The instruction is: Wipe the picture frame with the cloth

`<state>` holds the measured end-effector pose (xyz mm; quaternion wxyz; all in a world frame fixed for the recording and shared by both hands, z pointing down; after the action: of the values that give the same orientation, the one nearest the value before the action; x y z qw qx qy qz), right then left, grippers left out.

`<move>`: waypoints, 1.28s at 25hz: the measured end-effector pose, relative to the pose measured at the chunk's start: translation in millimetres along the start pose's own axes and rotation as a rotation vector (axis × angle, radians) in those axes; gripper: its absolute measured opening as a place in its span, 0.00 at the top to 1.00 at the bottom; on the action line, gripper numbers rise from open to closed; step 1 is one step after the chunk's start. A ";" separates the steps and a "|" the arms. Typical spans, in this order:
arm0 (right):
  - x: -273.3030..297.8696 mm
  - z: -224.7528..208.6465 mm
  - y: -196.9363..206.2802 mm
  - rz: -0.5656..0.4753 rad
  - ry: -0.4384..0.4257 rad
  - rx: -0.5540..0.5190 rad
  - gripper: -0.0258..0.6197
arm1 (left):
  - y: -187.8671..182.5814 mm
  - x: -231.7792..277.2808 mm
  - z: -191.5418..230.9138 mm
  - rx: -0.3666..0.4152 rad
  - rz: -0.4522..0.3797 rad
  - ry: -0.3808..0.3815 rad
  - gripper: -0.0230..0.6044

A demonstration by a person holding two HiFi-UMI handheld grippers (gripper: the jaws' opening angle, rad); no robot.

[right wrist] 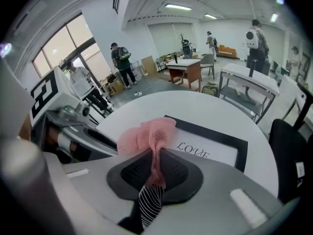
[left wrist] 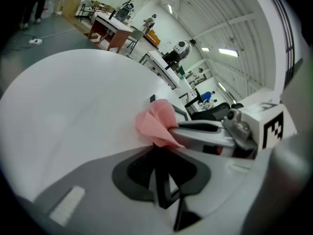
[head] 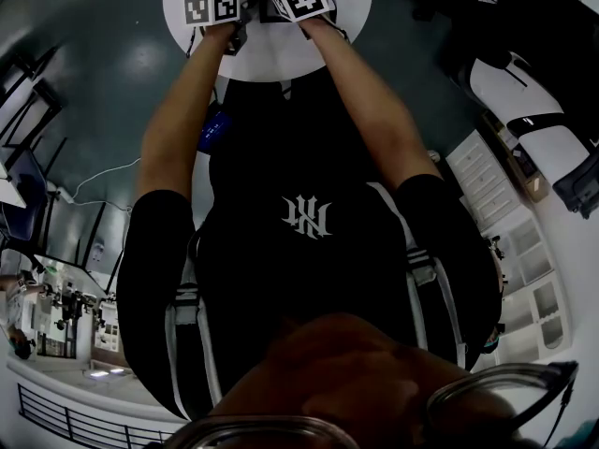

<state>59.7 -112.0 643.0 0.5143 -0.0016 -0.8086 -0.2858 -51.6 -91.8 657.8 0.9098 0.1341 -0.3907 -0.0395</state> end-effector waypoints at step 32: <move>-58.5 -85.8 40.2 0.027 0.234 -0.020 0.89 | -0.1 3.9 0.0 -0.002 0.008 -0.005 0.86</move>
<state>170.5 -101.1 639.3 0.6090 0.0157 -0.7400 -0.2852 -48.9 -92.6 660.4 0.9092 0.1318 -0.3932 -0.0367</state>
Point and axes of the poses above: the fingertips, and each gripper's own axes: x forward along the fingers, z to its left, y out of its underside, the point moved 7 cm from there along -x, backward along the fingers, and after that the axes turned 3 degrees about x, right-handed, at the moved point
